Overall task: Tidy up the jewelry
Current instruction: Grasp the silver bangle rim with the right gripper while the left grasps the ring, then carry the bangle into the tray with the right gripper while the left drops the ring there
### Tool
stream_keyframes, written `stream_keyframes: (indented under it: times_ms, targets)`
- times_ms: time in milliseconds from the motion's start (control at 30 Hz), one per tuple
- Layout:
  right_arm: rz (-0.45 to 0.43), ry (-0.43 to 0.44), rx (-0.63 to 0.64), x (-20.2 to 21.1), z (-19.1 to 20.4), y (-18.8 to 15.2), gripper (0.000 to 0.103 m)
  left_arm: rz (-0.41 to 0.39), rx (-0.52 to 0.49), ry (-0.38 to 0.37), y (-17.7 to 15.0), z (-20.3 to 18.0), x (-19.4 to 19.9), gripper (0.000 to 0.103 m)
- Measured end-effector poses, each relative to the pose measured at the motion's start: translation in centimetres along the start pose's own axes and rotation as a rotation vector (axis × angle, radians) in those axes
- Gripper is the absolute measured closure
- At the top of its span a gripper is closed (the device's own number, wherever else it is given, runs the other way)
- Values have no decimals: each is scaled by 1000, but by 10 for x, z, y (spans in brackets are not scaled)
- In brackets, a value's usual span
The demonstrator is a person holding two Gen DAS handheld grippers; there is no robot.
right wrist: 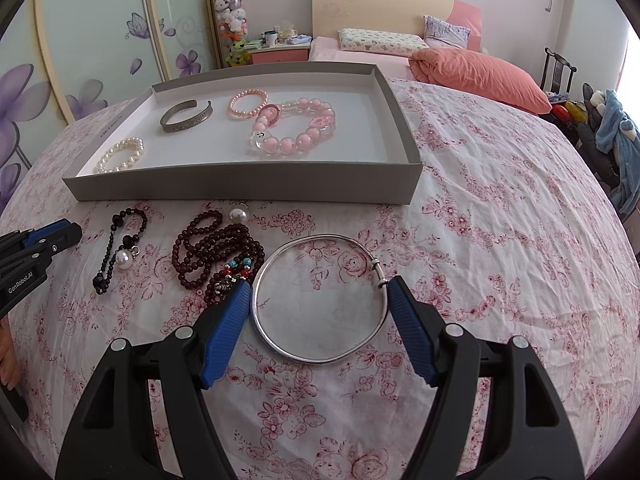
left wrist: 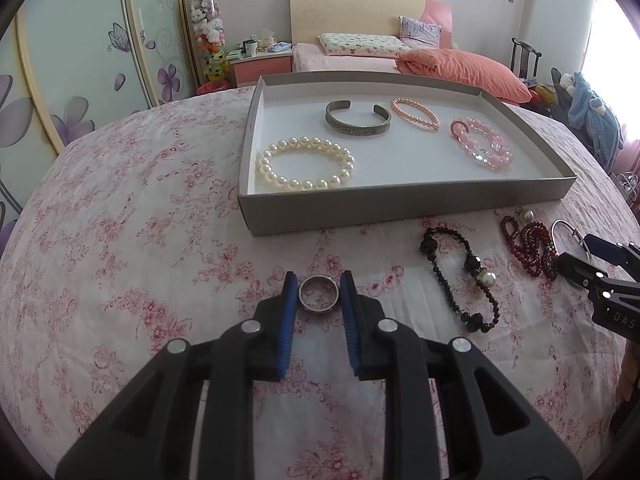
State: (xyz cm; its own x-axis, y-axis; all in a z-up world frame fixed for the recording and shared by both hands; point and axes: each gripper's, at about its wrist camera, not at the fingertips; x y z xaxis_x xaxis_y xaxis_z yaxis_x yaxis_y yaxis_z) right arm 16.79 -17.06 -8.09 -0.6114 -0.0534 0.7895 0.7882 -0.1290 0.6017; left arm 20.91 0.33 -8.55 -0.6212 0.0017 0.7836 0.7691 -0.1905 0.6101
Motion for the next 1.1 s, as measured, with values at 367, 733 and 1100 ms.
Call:
stream_keyframes:
  times_ms: [367,733,1100]
  targets:
    - [-4,-6,-18,1,0,1,33,-2,4,-3,0,0,0,81]
    - [-108,-4,-97,38,-11,-12,33,-49,56,-33,-18,6,27,81]
    - [-322,81,-50,85,14,-13,33,-327,20,29,-18,-12,91,81]
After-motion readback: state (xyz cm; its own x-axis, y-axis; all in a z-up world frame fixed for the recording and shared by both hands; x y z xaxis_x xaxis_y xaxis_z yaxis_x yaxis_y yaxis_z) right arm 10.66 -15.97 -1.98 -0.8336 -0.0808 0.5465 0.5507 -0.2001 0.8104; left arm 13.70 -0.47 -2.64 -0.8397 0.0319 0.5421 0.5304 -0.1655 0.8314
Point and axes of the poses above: each gripper's, at about its wrist camera, not at the fingertips, and x roughly against the way its jaws point, z to its left, y to its top, and after that the axes turned 10 degrees about -x, right-handed
